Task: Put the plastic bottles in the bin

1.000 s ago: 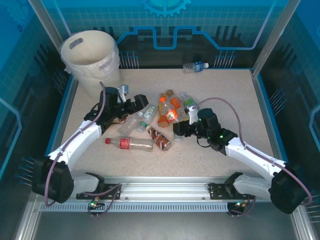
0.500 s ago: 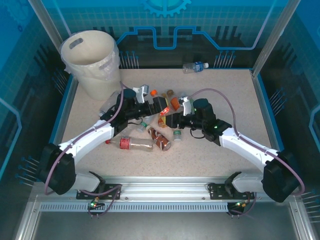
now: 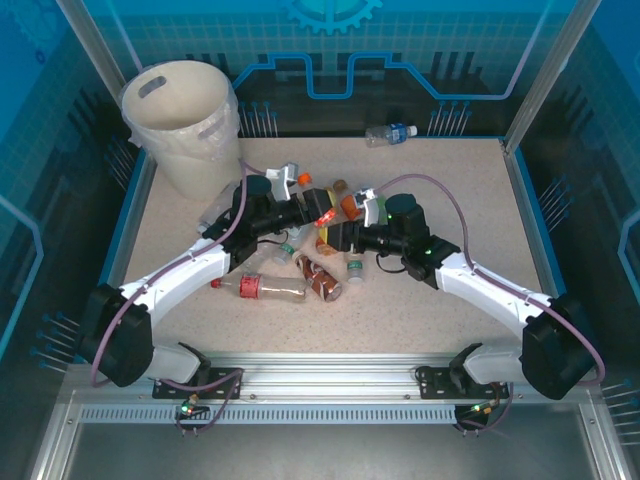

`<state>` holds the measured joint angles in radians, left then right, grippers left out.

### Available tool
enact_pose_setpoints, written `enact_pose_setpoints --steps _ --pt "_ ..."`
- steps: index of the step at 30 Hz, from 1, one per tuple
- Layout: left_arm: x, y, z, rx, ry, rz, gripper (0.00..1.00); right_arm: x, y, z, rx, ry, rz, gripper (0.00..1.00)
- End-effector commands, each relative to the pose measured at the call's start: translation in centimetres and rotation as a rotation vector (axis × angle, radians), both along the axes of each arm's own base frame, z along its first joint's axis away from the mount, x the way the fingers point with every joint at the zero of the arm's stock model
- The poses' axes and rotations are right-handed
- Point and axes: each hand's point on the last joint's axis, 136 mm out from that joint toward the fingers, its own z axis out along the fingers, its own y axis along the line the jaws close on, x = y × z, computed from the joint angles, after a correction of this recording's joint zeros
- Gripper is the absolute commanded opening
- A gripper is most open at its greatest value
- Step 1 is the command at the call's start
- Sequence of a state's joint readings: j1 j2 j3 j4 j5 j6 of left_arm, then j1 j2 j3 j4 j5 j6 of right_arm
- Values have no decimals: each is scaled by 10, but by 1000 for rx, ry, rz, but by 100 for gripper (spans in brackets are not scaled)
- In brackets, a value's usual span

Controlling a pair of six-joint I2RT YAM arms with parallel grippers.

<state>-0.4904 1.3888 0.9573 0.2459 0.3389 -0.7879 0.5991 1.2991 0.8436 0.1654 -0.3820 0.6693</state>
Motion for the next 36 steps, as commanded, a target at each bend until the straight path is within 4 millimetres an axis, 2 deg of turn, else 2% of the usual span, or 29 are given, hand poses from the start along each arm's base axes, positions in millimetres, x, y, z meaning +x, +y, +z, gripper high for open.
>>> enact_pose_setpoints --steps 1,4,14,18,23,24,28,30,36 --pt "0 -7 9 -36 -44 -25 58 -4 7 16 59 -41 48 49" --pt "1 -6 10 -37 -56 -17 55 -4 6 14 50 -49 43 58" --pt "8 10 2 58 -65 71 53 -6 -11 14 -76 -111 2 100" --pt "11 18 0 116 -77 106 53 -3 -24 12 -138 -127 -47 100" --pt "15 33 0 212 -92 167 52 3 -44 -1 -232 -108 -144 100" --pt "16 36 1 231 -98 178 52 7 -45 10 -229 -130 -159 100" --pt "19 54 8 322 -136 236 52 11 -55 7 -277 -134 -210 100" --pt "21 67 12 383 -151 280 52 13 -60 6 -291 -139 -232 100" --pt "32 125 31 626 -215 490 52 16 -67 8 -334 -166 -260 100"
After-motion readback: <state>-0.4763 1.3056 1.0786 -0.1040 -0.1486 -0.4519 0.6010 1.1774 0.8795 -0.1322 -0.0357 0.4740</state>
